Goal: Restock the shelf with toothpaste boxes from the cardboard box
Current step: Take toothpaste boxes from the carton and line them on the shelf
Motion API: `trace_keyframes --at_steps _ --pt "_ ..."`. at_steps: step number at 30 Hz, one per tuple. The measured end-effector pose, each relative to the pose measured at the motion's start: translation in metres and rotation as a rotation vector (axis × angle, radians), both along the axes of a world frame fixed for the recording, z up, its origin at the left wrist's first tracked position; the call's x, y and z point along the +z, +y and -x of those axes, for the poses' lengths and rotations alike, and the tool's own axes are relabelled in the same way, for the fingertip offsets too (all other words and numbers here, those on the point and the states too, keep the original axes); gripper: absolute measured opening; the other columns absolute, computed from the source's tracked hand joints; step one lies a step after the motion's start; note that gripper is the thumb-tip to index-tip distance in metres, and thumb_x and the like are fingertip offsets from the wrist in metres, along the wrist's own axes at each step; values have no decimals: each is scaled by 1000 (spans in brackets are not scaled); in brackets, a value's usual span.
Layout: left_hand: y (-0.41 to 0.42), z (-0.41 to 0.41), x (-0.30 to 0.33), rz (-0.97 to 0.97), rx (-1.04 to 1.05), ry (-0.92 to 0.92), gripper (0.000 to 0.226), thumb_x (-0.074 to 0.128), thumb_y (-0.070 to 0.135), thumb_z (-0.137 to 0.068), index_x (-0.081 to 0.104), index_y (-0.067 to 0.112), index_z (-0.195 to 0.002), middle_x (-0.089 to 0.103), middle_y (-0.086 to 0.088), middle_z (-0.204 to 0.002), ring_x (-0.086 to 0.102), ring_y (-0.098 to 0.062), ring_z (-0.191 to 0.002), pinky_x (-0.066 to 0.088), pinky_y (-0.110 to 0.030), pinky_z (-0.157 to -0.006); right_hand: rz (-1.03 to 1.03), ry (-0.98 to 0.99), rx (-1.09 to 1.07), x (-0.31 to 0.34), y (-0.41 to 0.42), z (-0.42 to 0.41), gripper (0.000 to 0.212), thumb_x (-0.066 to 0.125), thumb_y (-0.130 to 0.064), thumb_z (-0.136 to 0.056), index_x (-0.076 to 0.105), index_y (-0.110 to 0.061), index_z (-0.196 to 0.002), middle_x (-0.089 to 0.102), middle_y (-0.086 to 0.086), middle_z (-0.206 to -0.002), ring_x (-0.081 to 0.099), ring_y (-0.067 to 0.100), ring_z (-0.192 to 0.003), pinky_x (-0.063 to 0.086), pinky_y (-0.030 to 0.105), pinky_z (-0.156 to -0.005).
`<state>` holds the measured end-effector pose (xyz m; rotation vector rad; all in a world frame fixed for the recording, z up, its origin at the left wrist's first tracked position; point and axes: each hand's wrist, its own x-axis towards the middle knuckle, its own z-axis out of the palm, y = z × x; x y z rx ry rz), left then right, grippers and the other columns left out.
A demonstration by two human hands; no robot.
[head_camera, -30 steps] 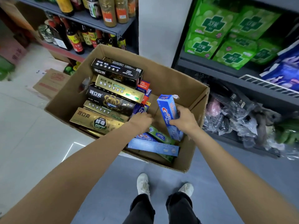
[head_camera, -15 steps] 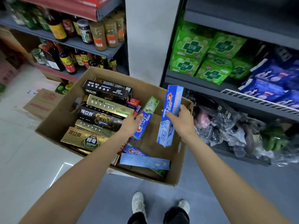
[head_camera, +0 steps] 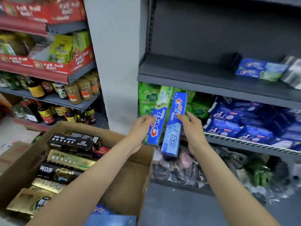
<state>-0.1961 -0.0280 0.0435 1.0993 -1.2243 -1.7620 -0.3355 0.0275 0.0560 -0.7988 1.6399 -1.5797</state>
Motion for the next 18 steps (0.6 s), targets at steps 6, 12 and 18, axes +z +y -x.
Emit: trace_keyframes --at_steps 6,12,18 --pt "8 134 51 188 -179 90 21 52 -4 -89 60 14 -97 69 0 -89 66 -4 -68 54 -20 -70 91 43 -27 50 11 127 10 53 -18 -94 62 -17 -99 71 -2 -90 66 1 -61 48 16 -51" --pt "-8 263 80 435 -152 -45 32 66 7 -85 53 9 -114 66 -1 -96 63 5 -68 50 -13 -69 147 155 -121 90 27 251 15 56 -25 -93 50 -20 -105 61 -6 -96 62 3 -72 45 21 -56" --pt "-44 366 94 908 -259 -615 43 64 19 -87 52 16 -129 63 -6 -120 57 -24 -112 40 -29 -93 164 270 -214 101 30 356 10 62 -24 -89 53 -24 -94 66 2 -89 63 12 -71 50 34 -70"
